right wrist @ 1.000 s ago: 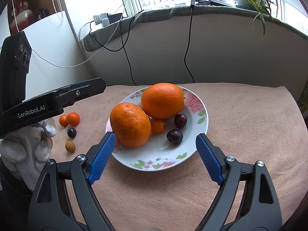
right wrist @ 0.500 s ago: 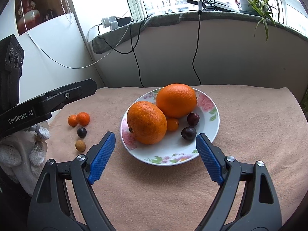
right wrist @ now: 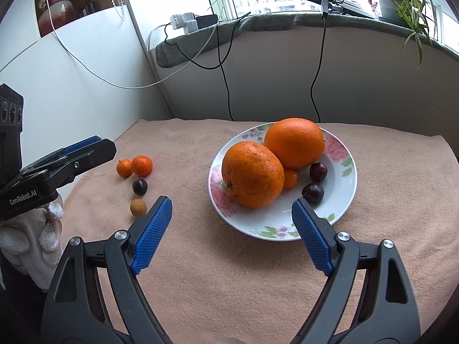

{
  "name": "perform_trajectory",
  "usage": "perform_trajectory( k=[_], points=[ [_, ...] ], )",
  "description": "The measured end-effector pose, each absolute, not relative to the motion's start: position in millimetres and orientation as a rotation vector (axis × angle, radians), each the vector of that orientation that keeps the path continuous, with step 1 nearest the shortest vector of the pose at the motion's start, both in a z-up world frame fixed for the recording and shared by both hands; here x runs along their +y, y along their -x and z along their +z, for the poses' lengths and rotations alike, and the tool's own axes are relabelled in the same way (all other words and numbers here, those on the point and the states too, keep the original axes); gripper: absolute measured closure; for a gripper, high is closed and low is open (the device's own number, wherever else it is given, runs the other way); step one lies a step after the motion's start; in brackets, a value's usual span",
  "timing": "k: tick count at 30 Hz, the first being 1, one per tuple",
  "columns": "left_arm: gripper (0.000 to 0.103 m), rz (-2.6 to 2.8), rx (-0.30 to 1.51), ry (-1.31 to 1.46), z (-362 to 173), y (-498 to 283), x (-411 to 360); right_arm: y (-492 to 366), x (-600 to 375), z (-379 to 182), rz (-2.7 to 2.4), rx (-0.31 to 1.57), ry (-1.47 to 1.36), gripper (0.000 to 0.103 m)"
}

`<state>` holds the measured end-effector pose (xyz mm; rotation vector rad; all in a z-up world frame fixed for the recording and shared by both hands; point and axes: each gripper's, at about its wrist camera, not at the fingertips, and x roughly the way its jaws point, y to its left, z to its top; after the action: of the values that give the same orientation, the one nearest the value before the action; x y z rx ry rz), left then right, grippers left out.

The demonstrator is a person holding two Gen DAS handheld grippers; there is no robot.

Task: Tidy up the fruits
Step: 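Withdraw both open tools from the plate, then move both tools toward the last dark plum and brown fruit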

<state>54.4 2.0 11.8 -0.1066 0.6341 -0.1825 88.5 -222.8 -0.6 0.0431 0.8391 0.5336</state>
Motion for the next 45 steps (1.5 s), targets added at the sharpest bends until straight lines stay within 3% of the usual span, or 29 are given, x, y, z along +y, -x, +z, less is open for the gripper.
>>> perform_trajectory(
  k=[14,22,29,34,37,45],
  points=[
    [0.024,-0.109,0.723,0.168,-31,-13,55,-83,-174,-7,0.682,0.869,-0.029,0.015],
    [0.04,-0.125,0.766,0.273,-48,-27,71,-72,-137,-17,0.762,0.874,0.043,0.015],
    [0.052,-0.146,0.8,0.309,-59,-52,80,-67,-99,-36,0.823,0.913,0.137,0.034],
    [0.058,-0.16,0.828,0.293,-67,-66,79,-68,-77,-48,0.847,0.93,0.193,0.037],
    [0.061,-0.166,0.841,0.281,-70,-71,77,-70,-69,-55,0.857,0.951,0.207,0.049],
    [0.068,-0.182,0.87,0.259,-76,-82,74,-78,-60,-65,0.85,0.971,0.222,0.052]
  ],
)
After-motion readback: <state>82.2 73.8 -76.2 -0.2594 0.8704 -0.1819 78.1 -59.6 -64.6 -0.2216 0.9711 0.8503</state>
